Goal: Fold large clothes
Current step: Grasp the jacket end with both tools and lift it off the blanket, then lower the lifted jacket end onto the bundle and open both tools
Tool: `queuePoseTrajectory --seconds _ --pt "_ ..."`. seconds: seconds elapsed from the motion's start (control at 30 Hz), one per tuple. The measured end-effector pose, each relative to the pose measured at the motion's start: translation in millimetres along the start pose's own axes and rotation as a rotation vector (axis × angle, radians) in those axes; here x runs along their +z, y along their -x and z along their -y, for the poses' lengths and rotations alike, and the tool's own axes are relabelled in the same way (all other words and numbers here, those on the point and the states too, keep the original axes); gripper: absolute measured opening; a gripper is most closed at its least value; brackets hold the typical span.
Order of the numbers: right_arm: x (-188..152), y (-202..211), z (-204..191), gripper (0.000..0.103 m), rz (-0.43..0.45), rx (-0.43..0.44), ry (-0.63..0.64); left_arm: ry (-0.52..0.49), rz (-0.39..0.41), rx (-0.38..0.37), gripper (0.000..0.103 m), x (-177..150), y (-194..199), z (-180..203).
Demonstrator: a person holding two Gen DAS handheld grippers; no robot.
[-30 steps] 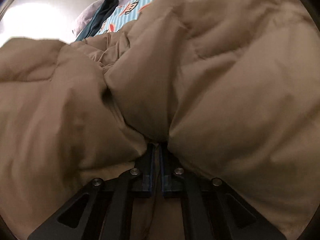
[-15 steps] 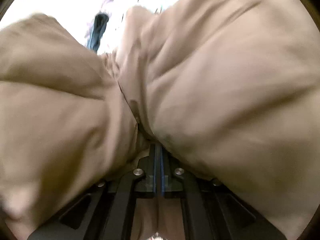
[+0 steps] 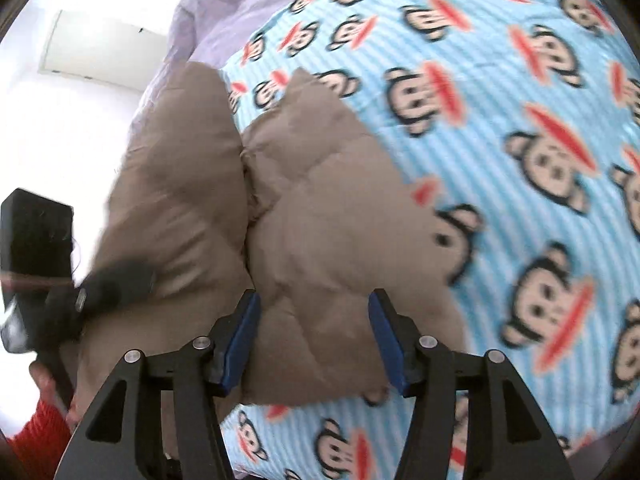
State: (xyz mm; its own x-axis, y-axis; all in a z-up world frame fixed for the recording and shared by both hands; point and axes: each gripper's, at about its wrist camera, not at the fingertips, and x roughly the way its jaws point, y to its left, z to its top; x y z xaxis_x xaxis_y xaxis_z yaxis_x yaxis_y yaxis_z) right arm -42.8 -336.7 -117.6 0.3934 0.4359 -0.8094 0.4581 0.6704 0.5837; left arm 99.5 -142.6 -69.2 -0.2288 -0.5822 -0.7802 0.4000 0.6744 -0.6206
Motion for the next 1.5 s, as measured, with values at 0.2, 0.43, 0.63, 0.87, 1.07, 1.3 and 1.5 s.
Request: queuePoseTrajectory --seconds 0.2,0.43,0.63,0.87,1.07,1.3,1.5 --pt "-23.1 38.6 -4.2 0.084 0.054 0.105 0.04 0.026 -0.006 0.013 0.085 15.5 -25.0 1.8" --pt "-43.2 29.9 -43.8 0.084 0.002 0.175 0.134 -0.008 -0.022 0.092 0.085 19.3 -23.9 18.4" --pt "-29.4 11.8 -52.9 0.014 0.054 0.012 0.143 -0.126 0.236 0.246 0.085 11.3 55.8 31.2" --pt "-35.5 6.8 5.1 0.014 0.031 -0.06 0.008 0.046 0.296 0.424 0.085 22.7 80.2 -46.8" --pt "-38.6 -8.6 35.0 0.015 0.019 -0.046 -0.067 -0.066 0.269 0.525 0.085 48.3 20.7 -33.9" --pt "-34.5 -13.8 67.6 0.016 0.019 -0.027 -0.119 -0.08 0.271 0.576 0.085 68.3 -24.2 -18.2" --pt "-22.3 17.8 66.3 0.042 -0.034 -0.07 -0.097 -0.094 0.264 0.602 0.085 63.2 -23.3 -20.4"
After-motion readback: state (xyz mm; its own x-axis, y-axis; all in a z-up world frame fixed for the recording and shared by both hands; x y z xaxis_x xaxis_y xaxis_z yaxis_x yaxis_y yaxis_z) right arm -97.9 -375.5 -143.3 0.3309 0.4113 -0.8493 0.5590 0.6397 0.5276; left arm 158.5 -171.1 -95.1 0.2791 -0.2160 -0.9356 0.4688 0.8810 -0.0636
